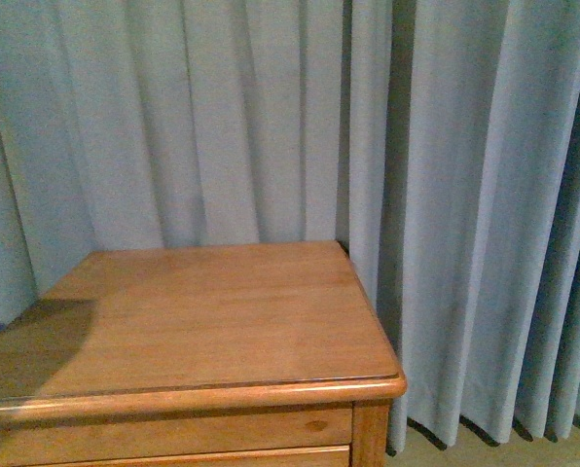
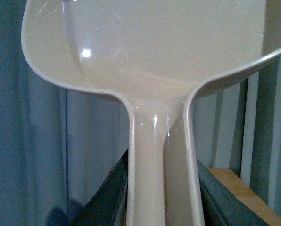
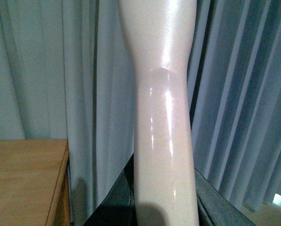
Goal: Clean up trash
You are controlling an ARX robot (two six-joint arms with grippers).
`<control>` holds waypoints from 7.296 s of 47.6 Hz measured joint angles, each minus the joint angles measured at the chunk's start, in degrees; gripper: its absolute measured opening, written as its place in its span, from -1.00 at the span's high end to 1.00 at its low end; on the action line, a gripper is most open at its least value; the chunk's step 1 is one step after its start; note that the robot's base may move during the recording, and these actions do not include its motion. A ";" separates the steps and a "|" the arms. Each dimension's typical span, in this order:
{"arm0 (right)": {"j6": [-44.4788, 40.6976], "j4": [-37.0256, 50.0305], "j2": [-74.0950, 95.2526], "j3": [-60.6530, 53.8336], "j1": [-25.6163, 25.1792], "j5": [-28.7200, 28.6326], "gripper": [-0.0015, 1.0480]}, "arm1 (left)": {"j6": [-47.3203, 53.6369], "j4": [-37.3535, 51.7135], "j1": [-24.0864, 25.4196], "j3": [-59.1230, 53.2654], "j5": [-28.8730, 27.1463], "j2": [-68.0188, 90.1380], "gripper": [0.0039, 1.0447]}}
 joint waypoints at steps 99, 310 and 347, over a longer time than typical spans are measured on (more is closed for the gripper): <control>-0.63 0.20 -0.26 -0.20 -0.13 0.07 0.64 | -11.47 -40.79 5.70 12.33 -2.21 1.49 0.49; -17.27 -64.54 92.70 95.08 -3.17 -48.52 0.65 | 36.24 -34.18 34.14 40.59 44.15 79.30 0.49; 23.65 -38.73 14.16 33.86 -30.01 -58.12 0.65 | -5.62 -5.75 20.76 18.78 4.48 39.58 0.50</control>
